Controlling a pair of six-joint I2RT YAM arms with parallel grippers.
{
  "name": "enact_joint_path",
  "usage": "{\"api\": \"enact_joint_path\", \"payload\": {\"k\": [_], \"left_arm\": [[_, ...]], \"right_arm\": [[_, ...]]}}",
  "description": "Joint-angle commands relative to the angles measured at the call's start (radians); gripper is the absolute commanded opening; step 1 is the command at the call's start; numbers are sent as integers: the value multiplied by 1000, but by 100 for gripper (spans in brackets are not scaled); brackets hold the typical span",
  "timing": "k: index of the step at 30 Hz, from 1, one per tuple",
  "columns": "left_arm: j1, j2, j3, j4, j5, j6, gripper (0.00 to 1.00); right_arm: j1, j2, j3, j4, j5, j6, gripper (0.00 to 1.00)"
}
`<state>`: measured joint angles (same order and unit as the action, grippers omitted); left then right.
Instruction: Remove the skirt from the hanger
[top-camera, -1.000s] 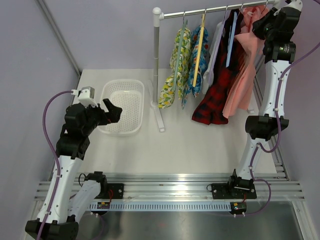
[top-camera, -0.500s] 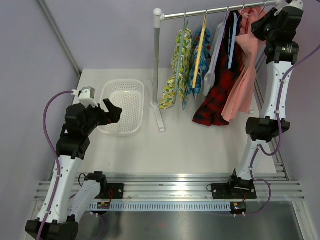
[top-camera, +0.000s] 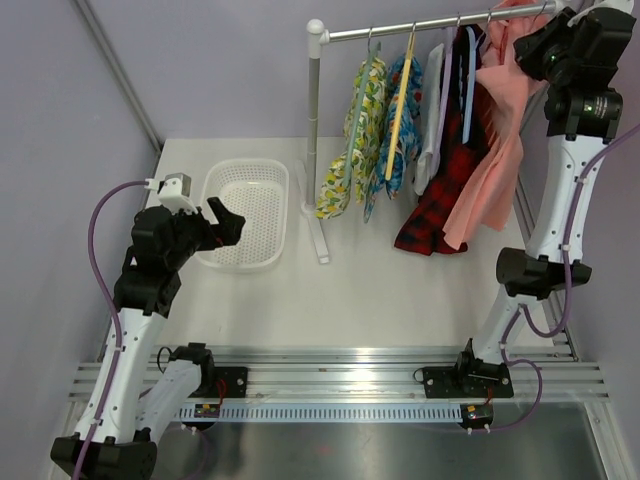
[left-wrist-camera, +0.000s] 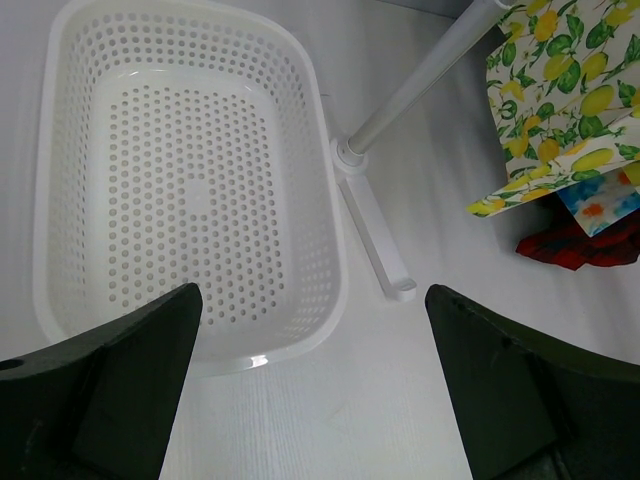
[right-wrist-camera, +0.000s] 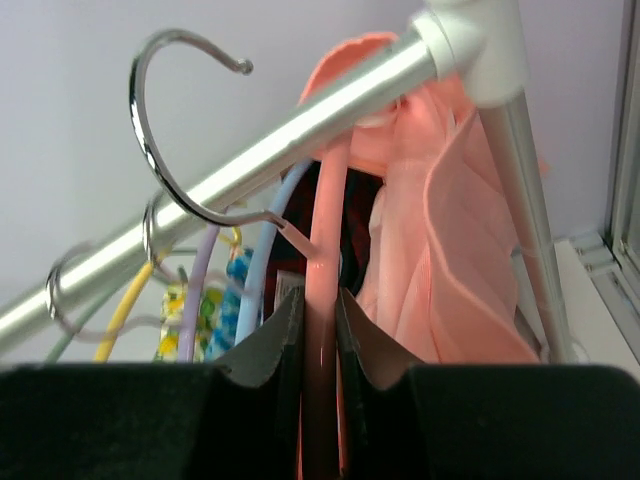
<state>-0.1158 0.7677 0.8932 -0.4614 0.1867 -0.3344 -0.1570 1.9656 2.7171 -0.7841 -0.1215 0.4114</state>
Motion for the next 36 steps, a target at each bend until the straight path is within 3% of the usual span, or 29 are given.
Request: {"api": "enact_joint_path", "payload": {"k": [1,3,4,6,7,10,11,19,22,27,36], "left_arm": [[-4,-19,1,53,22,31,99],[-22,-56,-13,113,85,37,99],[-39,-59,-13,130,94,40,99],[-152,-47,10,144,70,52,99],[-264,-35,45,139,47,55,99],[-459,28,121,119,-93,80,99],[-586,48,180,121,-143,86,99],[-1105,347,433,236,-237,135,99],[-1197,491,535,283,-274,159,99],[-1236,689,641,382,-234,158,99],[-1269,863,765,457,-132,118,99]], "right_arm": [[8,-271,-187,181,-1,-12,0],[8,-396,-398,294,46,-19,0],[8,-515,-583,331,58,-17,0],[8,-606,-705,364,74,-16,0],[8,-669,-783,361,71,-20,0],[10,-756,-874,335,71,-40,0],[10,-773,-888,332,66,-51,0],[10,-947,-1023,258,77,-23,0],[8,-987,-1051,234,54,-3,0],[10,-1040,-1050,181,37,6,0],[8,-1087,-1057,160,19,20,0]]}}
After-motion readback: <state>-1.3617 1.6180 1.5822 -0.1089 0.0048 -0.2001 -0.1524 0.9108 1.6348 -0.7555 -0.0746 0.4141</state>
